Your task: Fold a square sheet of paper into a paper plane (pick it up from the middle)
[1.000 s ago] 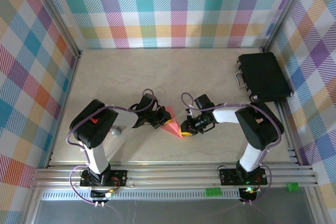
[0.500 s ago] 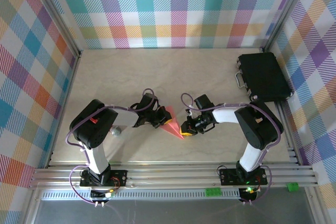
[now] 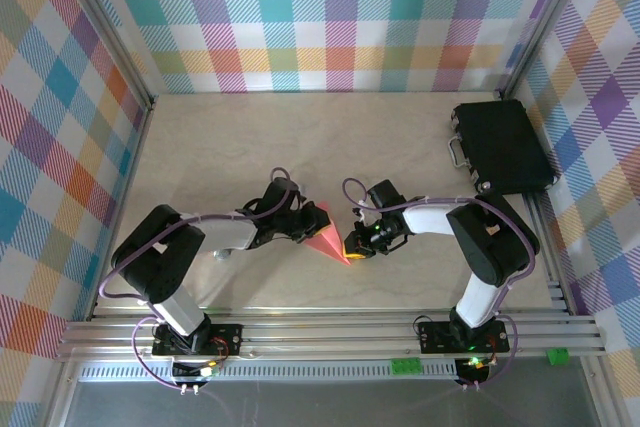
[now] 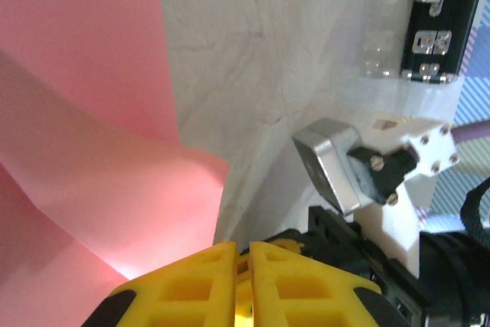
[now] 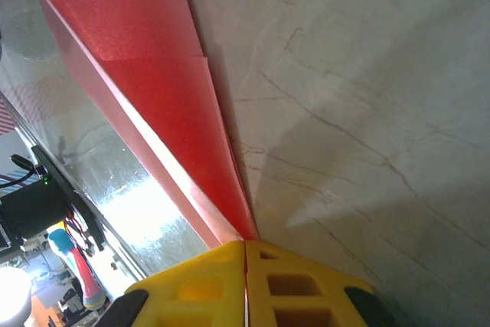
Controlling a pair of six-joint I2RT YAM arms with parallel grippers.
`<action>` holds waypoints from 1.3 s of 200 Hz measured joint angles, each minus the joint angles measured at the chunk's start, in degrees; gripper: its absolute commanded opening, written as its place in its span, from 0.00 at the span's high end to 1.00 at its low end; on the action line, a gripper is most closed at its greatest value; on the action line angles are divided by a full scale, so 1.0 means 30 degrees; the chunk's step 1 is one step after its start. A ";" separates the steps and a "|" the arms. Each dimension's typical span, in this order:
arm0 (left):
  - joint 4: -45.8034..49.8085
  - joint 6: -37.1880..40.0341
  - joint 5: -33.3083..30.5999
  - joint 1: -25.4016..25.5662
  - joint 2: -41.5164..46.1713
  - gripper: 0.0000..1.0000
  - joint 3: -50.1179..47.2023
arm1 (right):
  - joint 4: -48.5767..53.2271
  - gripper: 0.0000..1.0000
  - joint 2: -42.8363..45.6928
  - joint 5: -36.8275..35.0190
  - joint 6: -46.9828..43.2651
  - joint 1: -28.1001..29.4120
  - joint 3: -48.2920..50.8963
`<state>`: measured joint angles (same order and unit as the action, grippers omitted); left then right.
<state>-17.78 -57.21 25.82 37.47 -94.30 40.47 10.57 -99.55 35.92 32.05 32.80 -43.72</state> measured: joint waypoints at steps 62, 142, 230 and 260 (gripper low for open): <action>0.0109 0.0000 0.0015 0.0648 -0.0816 0.94 -0.0175 | 0.0007 0.91 0.0087 -0.0270 0.0022 0.0102 0.0000; 0.0474 0.0000 -0.0175 0.0721 -0.2018 0.96 0.0109 | -0.0080 0.91 0.0124 -0.0277 0.0029 0.0102 0.0073; 0.2280 0.0007 -0.0707 0.0845 -0.2120 0.95 0.1005 | 0.0597 0.80 0.1501 -0.1260 0.0007 0.0211 0.0554; 0.2565 0.0015 -0.0867 0.0845 -0.2157 0.95 0.1209 | 0.1268 0.73 0.3359 -0.1741 -0.0138 0.0211 0.0758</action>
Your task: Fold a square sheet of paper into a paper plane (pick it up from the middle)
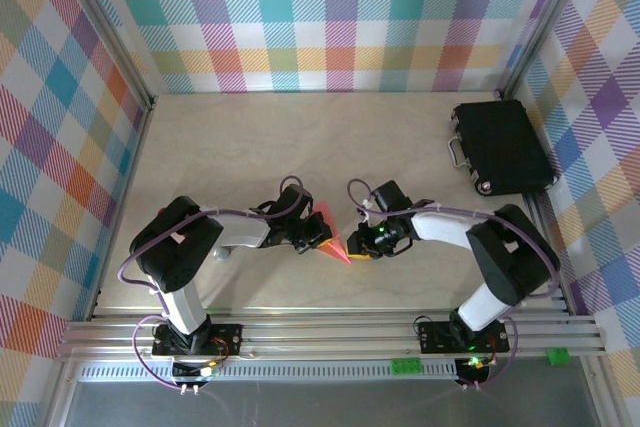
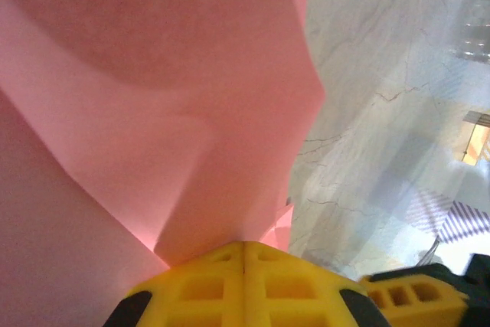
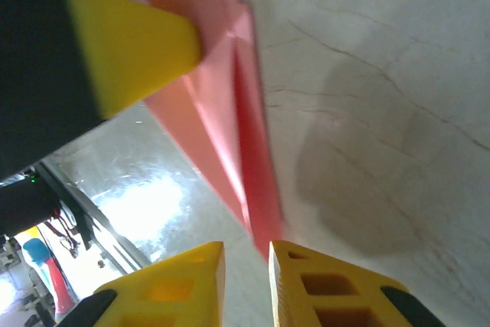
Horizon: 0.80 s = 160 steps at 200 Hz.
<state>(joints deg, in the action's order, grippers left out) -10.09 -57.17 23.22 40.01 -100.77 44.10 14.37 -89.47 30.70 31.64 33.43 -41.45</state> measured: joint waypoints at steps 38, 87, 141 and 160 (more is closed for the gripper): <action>0.0044 0.0007 -0.0066 0.0000 -0.0007 0.93 0.0036 | 0.0291 0.66 0.0685 -0.1333 -0.0423 0.0503 -0.0459; 0.0211 0.0000 -0.0073 0.0000 -0.0007 0.92 0.0138 | 0.0721 0.63 -0.0714 -0.3810 -0.0933 0.1821 -0.1938; 0.0182 -0.0073 -0.0066 0.0000 -0.0007 0.91 0.0138 | 0.0816 0.63 -0.2040 -0.4801 -0.1297 0.2412 -0.2987; 0.0109 -0.0160 -0.0066 0.0000 -0.0007 0.91 0.0138 | 0.0911 0.64 -0.2288 -0.4991 -0.1304 0.2514 -0.2994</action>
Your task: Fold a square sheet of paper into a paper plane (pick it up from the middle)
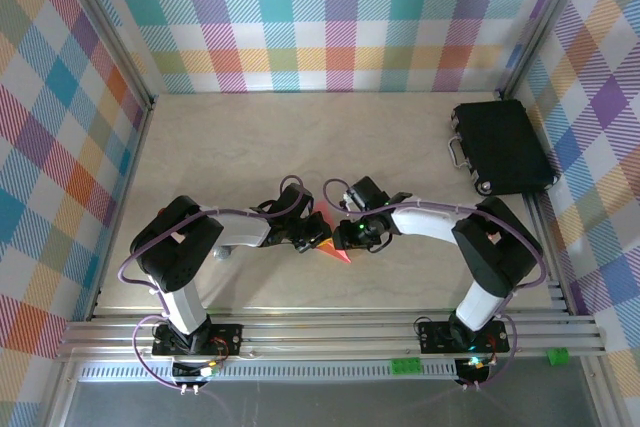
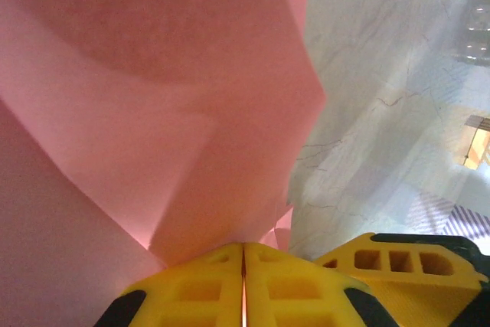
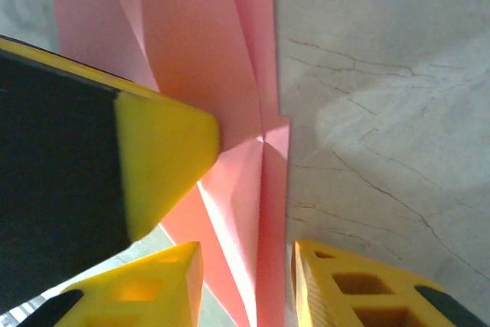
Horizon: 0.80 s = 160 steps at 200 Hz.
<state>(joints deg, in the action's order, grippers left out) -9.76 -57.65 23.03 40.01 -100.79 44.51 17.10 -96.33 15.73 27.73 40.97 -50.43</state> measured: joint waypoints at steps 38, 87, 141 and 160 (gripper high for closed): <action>-0.0546 -0.0357 0.0000 -0.0007 0.0029 0.89 -0.0044 | 0.0168 0.72 -0.0124 -0.0335 0.0015 0.0051 0.0000; -0.1501 -0.0882 -0.0430 -0.0262 0.1639 0.84 -0.1392 | 0.0175 0.77 -0.0131 -0.0619 0.0182 0.0051 0.0066; -0.1734 -0.1056 -0.1588 -0.0823 0.2878 0.82 -0.2652 | -0.0095 0.81 -0.0124 -0.0685 0.0605 -0.0022 0.0284; -0.1727 -0.1078 -0.1814 -0.0867 0.2878 0.82 -0.2761 | -0.0138 0.83 -0.0124 -0.0692 0.0678 -0.0036 0.0328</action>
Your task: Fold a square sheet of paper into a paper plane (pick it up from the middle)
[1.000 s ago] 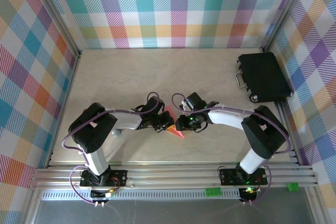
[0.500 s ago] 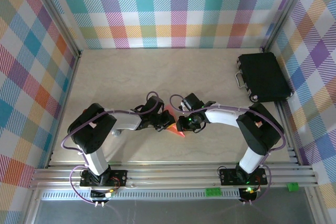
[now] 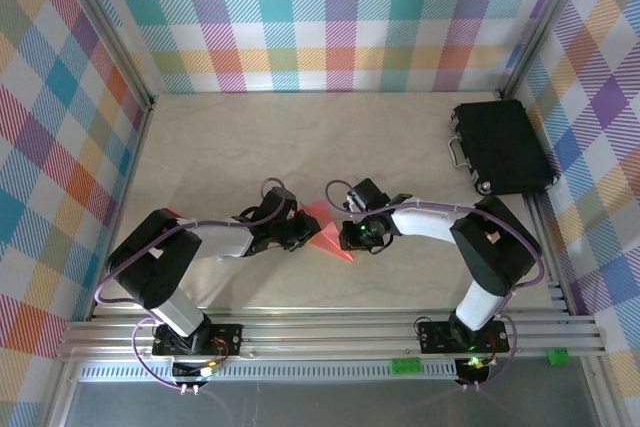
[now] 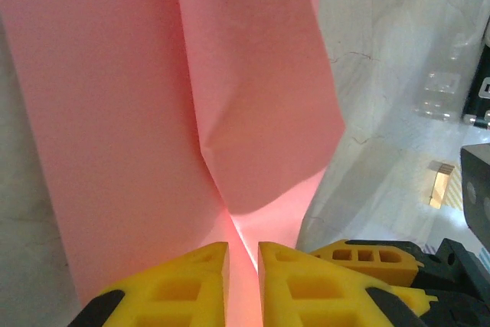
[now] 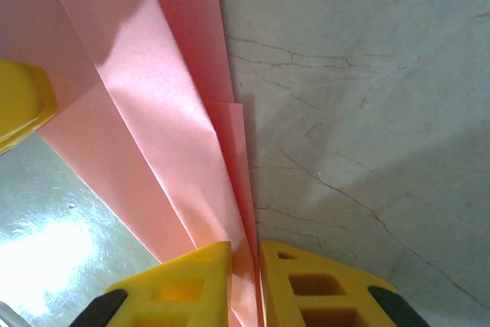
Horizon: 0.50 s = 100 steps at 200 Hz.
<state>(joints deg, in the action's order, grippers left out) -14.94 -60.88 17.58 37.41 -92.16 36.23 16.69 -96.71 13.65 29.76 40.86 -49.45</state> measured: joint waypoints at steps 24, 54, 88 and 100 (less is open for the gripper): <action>0.0007 -0.0007 -0.0138 0.0000 0.0000 0.82 -0.0036 | -0.0109 0.83 0.0022 -0.0007 0.0204 -0.0022 0.0095; -0.0015 -0.0007 -0.0102 0.0000 -0.0007 0.79 -0.0036 | -0.0175 0.82 0.0066 0.0007 0.0372 -0.0022 0.0131; 0.0066 0.0022 -0.0036 0.0000 -0.0102 0.77 0.0000 | -0.0233 0.83 0.0160 0.0007 0.0379 -0.0022 0.0204; 0.0197 0.0073 -0.0022 0.0000 -0.0226 0.77 0.0044 | -0.0233 0.83 0.0168 0.0007 0.0386 -0.0022 0.0204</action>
<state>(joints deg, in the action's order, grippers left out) -14.35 -60.66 17.52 37.41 -92.84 36.36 15.99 -96.20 13.67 30.92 40.80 -48.84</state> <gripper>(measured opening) 0.226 0.173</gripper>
